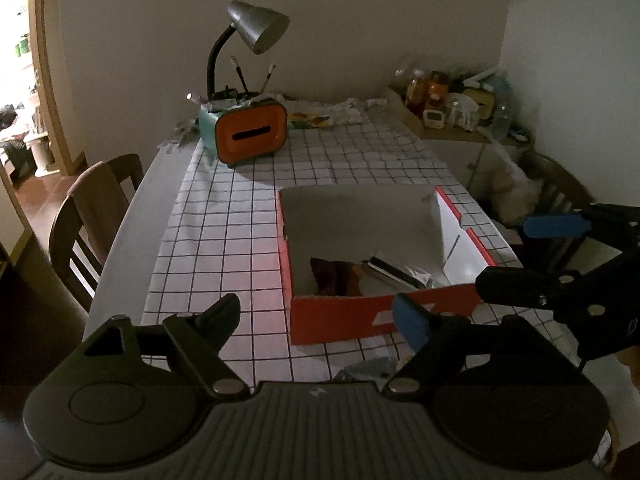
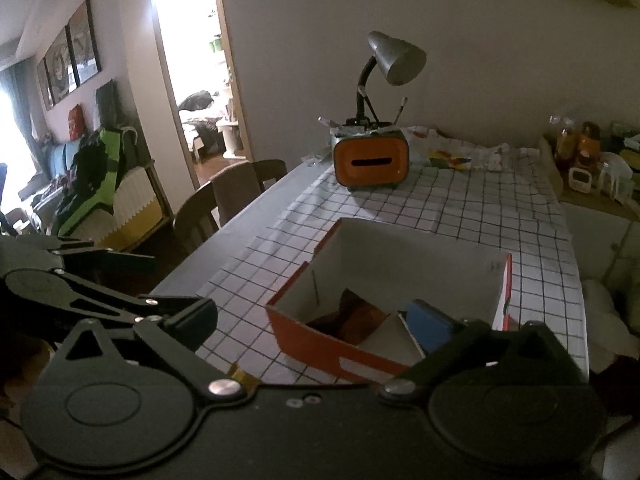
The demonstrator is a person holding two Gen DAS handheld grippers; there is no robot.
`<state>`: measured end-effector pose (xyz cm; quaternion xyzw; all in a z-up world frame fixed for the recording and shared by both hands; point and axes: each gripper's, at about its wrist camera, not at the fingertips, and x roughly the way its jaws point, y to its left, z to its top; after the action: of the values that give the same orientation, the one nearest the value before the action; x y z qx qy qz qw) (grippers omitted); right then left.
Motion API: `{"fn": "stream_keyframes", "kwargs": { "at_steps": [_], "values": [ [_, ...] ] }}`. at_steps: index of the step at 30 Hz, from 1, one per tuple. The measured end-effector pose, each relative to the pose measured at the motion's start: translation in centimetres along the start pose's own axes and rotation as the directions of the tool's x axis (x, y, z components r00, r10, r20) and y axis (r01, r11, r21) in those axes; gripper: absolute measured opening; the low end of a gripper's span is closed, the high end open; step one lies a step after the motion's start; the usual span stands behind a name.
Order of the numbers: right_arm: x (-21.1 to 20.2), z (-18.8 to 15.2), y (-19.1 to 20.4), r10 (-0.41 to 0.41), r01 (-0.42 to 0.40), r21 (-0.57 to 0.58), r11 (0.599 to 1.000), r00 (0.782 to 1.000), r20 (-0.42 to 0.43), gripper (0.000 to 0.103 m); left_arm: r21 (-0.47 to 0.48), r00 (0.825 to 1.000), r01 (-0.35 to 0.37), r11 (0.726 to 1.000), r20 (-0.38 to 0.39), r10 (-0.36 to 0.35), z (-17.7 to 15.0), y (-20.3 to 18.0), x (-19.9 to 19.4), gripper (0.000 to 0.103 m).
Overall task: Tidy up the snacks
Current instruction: 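Move both tools back toward the snack pile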
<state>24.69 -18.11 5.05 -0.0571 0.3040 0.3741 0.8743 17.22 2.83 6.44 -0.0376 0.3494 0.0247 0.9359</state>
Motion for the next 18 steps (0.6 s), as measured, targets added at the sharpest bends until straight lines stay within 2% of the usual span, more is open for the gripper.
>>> {"fn": "stream_keyframes", "kwargs": {
  "at_steps": [6,12,18],
  "values": [
    [-1.5,-1.6,1.8,-0.044,0.043,0.018,0.999,0.999,0.014,0.103,0.014,0.999,0.026,1.0,0.03,-0.027,-1.9,1.1,-2.4,0.09],
    [-2.4,-3.4,2.6,-0.068,0.067,0.055,0.996,0.998,0.01,0.103,0.016,0.997,0.036,0.999,0.064,-0.037,-3.9,2.0,-3.9,0.1],
    [-2.3,-5.8,3.3,-0.085,0.087,0.073,0.994,0.996,-0.034,0.103,-0.001,0.998,0.052,0.999,0.03,-0.052,-5.9,3.0,-3.4,0.1]
  ]
}}
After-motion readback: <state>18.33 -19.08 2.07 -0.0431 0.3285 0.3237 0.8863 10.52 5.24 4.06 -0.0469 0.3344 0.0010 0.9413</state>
